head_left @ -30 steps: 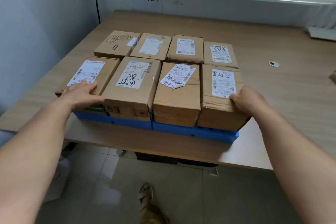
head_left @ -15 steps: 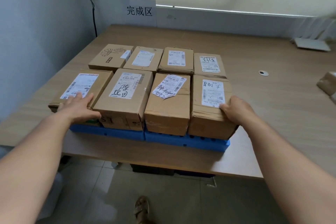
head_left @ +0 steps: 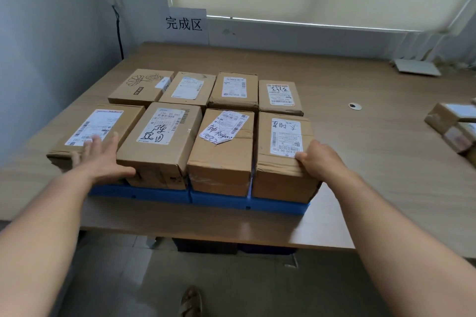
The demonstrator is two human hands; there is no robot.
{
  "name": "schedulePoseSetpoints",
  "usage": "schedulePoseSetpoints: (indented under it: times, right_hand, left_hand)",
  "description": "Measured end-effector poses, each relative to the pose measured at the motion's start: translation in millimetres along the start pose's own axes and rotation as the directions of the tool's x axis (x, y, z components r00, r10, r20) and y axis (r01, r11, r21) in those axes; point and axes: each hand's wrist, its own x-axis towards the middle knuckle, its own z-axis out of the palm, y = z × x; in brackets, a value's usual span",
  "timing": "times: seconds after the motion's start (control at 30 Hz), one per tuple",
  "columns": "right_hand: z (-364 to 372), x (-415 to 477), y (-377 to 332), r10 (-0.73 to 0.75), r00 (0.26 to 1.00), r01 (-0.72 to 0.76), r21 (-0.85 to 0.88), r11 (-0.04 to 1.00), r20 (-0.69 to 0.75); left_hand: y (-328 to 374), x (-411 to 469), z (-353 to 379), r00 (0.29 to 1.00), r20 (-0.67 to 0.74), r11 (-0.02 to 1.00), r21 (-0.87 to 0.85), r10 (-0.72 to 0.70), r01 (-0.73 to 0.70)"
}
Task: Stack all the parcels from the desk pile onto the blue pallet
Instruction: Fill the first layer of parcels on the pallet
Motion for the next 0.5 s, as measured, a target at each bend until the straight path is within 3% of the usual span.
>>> schedulePoseSetpoints:
  times: [0.13,0.23,0.33,0.5]
  right_hand:
    - [0.9,-0.7,-1.7,-0.015,1.0,0.014,0.009,1.0,0.0]
    - [0.9,0.0,-3.0,-0.018,1.0,0.018,0.012,1.0,0.004]
    - [0.5,0.5,-2.3,-0.016,1.0,0.016,0.013,1.0,0.004]
    - [3.1,-2.2,-1.9,-0.015,1.0,0.015,0.029,0.999,0.01]
  left_hand:
    - [47.2,-21.5,-4.6,0.975,-0.183,0.99,-0.032,0.129,-0.137]
    - [103.9,-44.5,-0.1,0.824,-0.32,0.881,0.086,0.467,-0.466]
    - [162.8,-66.4,10.4,0.694,-0.221,0.724,0.108,0.686,-0.681]
    - [203.3,-68.5,29.7,0.676,-0.029,0.669,0.185,0.736,-0.72]
